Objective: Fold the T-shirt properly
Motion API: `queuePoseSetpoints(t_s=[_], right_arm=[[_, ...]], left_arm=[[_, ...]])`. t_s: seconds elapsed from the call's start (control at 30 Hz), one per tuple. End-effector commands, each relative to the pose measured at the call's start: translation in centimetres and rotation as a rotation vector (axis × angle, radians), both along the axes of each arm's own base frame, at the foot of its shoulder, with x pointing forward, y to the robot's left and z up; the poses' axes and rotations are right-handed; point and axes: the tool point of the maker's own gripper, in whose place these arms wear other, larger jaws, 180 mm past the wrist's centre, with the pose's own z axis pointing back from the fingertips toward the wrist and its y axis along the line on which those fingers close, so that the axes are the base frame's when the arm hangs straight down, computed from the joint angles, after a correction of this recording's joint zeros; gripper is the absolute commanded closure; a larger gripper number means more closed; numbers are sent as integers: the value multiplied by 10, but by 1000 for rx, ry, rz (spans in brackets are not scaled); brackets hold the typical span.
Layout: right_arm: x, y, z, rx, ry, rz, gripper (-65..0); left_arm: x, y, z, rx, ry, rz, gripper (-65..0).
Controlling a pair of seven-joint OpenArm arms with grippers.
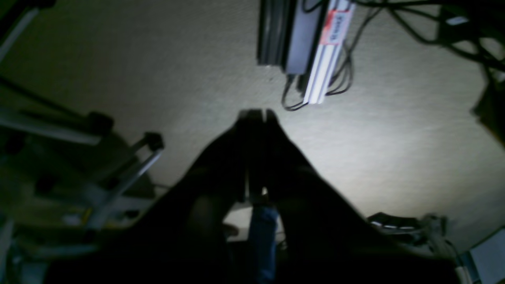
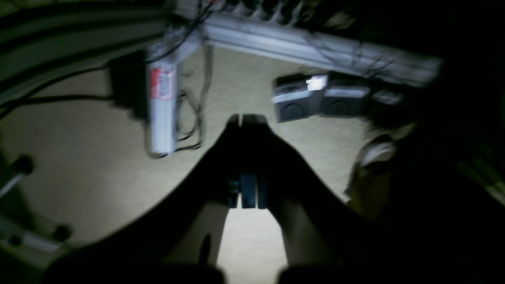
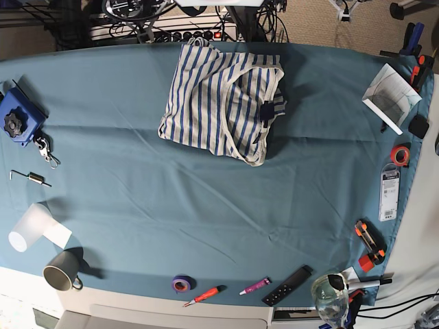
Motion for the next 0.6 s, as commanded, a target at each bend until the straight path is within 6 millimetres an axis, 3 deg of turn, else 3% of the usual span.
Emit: queuePoseSetpoints(t_s=[0.0,0.57], right_arm=[[4,-5,-1,-16,-18,9,0],[20,-10,-8,-60,-35,35,0]], left_arm=[[-5,4,-1,0,16,-7,0],[5,-2,-2,-31,2,-12,0]])
